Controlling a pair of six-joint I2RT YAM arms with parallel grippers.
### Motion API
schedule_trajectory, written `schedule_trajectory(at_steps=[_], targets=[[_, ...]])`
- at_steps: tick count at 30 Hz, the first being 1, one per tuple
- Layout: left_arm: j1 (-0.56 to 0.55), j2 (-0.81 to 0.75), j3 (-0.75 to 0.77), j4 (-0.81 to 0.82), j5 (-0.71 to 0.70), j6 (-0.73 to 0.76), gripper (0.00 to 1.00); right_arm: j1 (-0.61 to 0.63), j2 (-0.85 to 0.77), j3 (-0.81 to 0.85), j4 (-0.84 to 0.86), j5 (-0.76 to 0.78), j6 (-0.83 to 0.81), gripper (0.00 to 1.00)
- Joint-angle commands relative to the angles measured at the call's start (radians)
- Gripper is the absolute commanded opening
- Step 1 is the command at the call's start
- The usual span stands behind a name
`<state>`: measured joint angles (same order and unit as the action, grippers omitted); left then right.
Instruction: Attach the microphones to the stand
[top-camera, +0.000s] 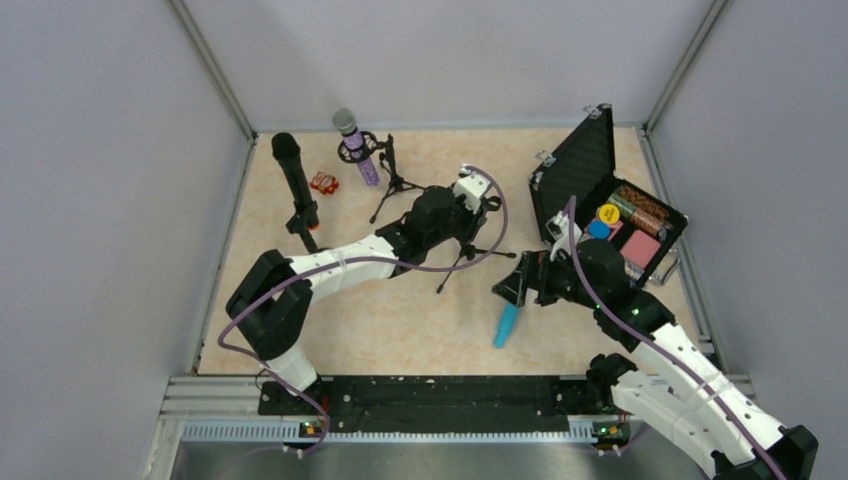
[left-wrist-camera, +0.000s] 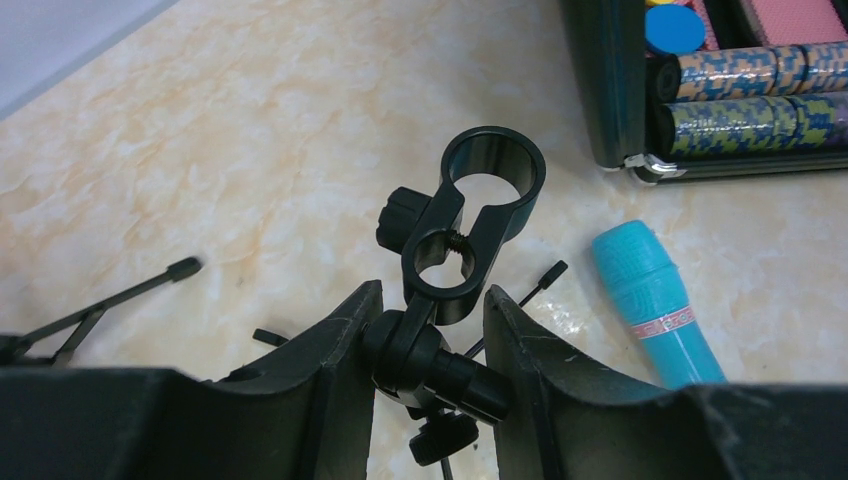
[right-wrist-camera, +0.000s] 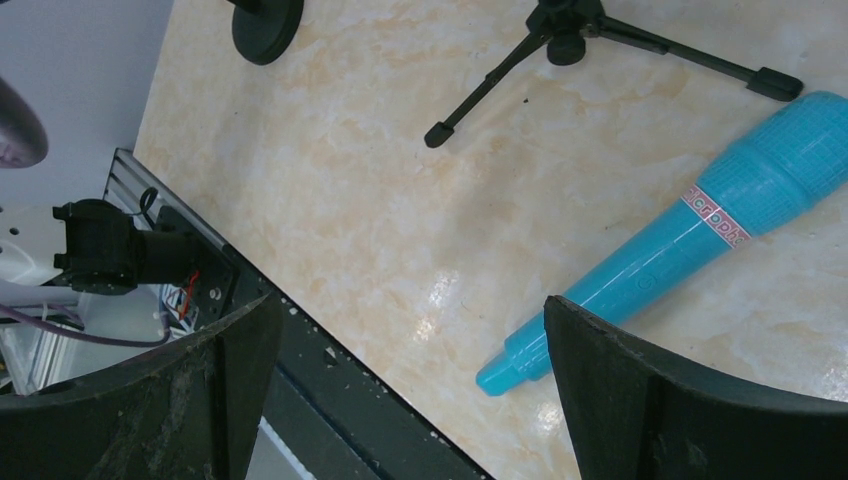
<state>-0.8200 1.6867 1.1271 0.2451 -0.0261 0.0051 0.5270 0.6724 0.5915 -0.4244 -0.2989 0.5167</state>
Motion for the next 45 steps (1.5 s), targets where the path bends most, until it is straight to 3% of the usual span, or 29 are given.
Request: schedule_trajectory(at_steps=[1, 17, 24, 31, 37, 39, 42, 45], targets=[[-0.018, -0.136, -0.039, 0.083, -0.137, -0.001, 0.00, -0.013, -0.008, 0.041, 0.006, 0.017, -0.025, 0.99], [-0.031, -0.427, -0.252, -0.057, -0.167, -0.039, 0.00, -0.013, 0.052, -0.008, 0.010, 0.114, 0.010, 0.99], [-0.031, -0.564, -0.386, -0.049, -0.091, -0.027, 0.01, -0.013, 0.068, -0.040, 0.011, 0.155, 0.009, 0.99], [-0.032, -0.717, -0.549, 0.017, 0.115, 0.115, 0.02, -0.013, 0.093, -0.067, -0.022, 0.263, 0.034, 0.99], [-0.031, -0.791, -0.595, -0.067, 0.159, 0.175, 0.03, -0.013, 0.121, -0.080, -0.023, 0.372, 0.085, 0.99], [-0.032, -0.792, -0.584, -0.099, 0.183, 0.179, 0.08, -0.013, 0.141, -0.084, -0.018, 0.381, 0.099, 0.99], [-0.031, -0.777, -0.571, -0.130, 0.242, 0.193, 0.35, -0.013, 0.176, -0.095, -0.008, 0.382, 0.115, 0.99], [-0.032, -0.759, -0.563, -0.135, 0.267, 0.188, 0.46, -0.012, 0.204, -0.104, 0.005, 0.370, 0.119, 0.99]])
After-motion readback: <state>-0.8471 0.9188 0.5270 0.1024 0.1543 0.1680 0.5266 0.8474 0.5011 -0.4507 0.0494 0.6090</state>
